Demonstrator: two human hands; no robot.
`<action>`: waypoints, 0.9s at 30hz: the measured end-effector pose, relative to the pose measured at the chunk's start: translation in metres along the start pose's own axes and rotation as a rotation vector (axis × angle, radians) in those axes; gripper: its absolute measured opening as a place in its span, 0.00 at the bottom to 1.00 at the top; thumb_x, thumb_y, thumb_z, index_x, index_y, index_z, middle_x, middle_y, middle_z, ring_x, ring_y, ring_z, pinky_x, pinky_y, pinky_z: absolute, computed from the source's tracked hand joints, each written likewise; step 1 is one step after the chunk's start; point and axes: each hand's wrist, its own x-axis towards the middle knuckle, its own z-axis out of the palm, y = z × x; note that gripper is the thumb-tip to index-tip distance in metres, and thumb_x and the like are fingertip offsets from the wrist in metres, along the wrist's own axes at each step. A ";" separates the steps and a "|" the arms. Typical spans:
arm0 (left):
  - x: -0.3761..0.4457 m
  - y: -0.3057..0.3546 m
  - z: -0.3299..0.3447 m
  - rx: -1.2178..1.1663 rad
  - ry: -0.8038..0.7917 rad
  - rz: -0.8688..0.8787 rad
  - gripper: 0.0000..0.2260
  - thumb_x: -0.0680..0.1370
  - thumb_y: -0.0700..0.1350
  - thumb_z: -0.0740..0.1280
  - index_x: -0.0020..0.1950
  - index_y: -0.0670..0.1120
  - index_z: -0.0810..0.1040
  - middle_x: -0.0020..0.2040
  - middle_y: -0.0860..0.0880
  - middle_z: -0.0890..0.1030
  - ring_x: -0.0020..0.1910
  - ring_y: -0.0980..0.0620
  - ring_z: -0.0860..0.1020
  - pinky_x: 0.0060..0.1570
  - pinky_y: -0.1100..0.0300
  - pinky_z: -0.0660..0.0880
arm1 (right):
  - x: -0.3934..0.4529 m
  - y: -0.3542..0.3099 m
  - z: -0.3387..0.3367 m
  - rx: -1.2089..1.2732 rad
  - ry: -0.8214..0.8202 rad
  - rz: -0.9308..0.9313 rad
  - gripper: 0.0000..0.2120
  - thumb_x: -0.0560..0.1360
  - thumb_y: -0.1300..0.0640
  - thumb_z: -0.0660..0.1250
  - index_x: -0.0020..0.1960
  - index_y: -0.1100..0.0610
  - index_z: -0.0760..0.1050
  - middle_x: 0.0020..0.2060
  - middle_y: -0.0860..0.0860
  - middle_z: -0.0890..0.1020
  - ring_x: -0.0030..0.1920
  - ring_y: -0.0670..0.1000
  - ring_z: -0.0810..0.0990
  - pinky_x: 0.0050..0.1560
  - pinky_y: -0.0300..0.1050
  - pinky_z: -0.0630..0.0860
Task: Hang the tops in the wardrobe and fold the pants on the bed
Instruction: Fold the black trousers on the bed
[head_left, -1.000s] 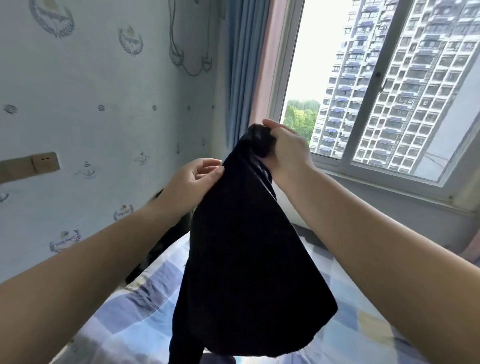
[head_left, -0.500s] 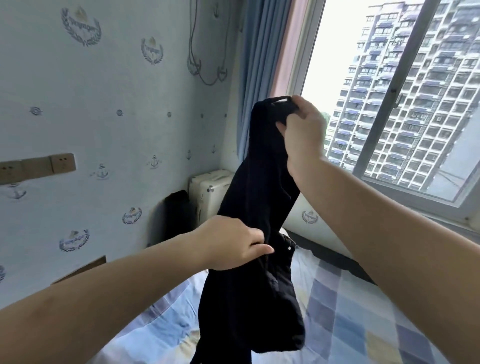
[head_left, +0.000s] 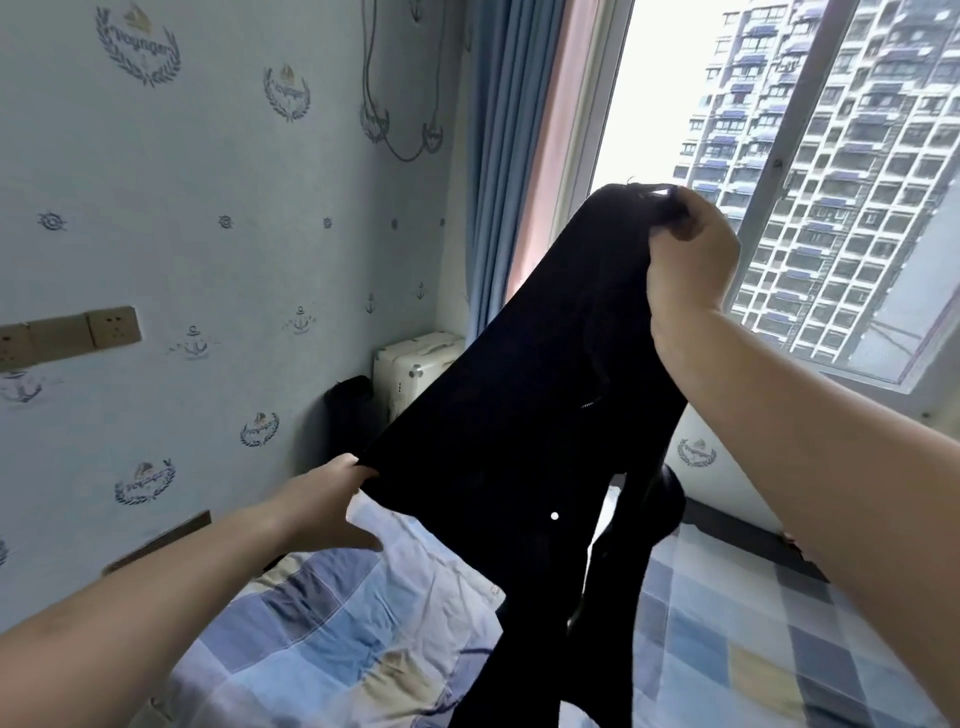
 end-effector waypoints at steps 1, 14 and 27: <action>0.000 0.000 0.003 0.044 0.043 -0.012 0.39 0.63 0.64 0.74 0.69 0.52 0.68 0.63 0.54 0.70 0.59 0.53 0.75 0.47 0.62 0.71 | 0.001 0.003 -0.002 0.003 0.003 -0.003 0.16 0.72 0.63 0.63 0.55 0.47 0.78 0.49 0.42 0.81 0.50 0.40 0.78 0.55 0.33 0.74; 0.008 -0.001 -0.008 -0.249 0.454 -0.215 0.14 0.69 0.48 0.75 0.34 0.51 0.69 0.35 0.51 0.72 0.37 0.46 0.74 0.35 0.57 0.63 | 0.006 0.048 -0.024 0.023 0.059 0.003 0.11 0.72 0.52 0.71 0.48 0.51 0.69 0.38 0.39 0.73 0.38 0.35 0.73 0.38 0.24 0.68; 0.058 0.093 -0.050 -0.654 0.601 0.009 0.19 0.72 0.48 0.73 0.29 0.45 0.68 0.21 0.54 0.68 0.22 0.57 0.67 0.24 0.67 0.62 | 0.047 0.082 -0.134 -0.025 0.329 0.059 0.14 0.71 0.45 0.68 0.50 0.50 0.68 0.39 0.39 0.74 0.37 0.35 0.72 0.36 0.24 0.66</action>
